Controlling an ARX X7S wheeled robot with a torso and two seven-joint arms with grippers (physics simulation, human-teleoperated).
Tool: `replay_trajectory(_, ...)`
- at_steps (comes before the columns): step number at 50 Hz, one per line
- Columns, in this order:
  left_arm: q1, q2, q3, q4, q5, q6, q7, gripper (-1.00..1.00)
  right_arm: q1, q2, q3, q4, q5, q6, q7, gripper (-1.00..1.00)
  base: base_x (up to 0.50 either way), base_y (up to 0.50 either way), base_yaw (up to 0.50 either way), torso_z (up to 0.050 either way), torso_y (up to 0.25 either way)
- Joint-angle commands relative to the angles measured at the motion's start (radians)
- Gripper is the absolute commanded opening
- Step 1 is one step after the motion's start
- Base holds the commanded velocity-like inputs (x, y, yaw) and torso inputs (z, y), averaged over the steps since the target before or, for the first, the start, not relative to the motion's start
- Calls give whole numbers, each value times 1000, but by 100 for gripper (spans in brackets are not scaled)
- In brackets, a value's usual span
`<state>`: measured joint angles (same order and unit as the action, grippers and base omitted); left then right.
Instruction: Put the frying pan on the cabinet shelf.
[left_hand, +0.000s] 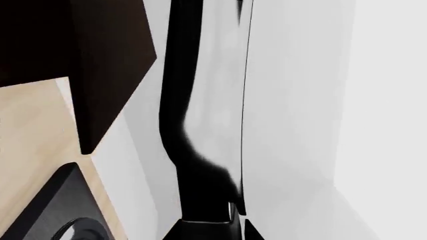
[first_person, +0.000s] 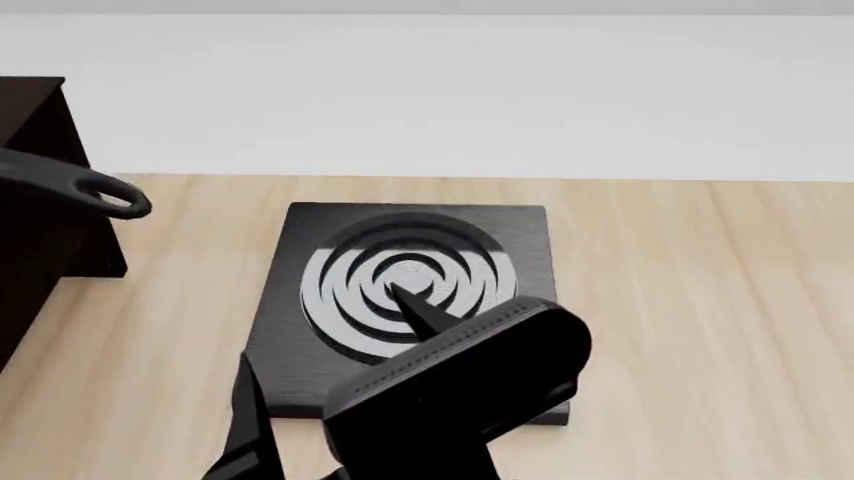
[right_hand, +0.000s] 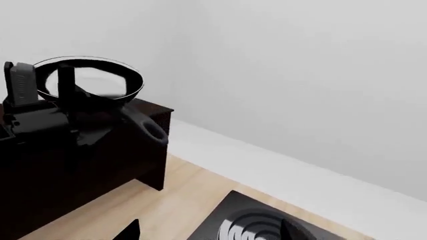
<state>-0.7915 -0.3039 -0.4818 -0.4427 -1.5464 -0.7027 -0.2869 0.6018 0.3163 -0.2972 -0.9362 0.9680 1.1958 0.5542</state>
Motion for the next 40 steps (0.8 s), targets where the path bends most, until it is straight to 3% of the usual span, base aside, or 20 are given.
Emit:
replay_trajectory(1,41,30,-59,51,-119,49,53,-100,0,10,-18,23,-13,-41,-6,100,0,9,-8,0,0)
replay_trajectory(25,104,23,-53,25,-60,91,137,-100,0,31,-34,28,-3,-61,8,100,0,0,0,0,0)
replay_trajectory(26,105,24,-50,34,-61,88,136,100,-2,32,-37,30,-6,-64,6,100,0,0,0,0,0)
replay_trajectory(40,135,38,-49,113,-79,77,107,100,-8,44,-50,40,-15,-87,2,100,0,1,-1,0,0)
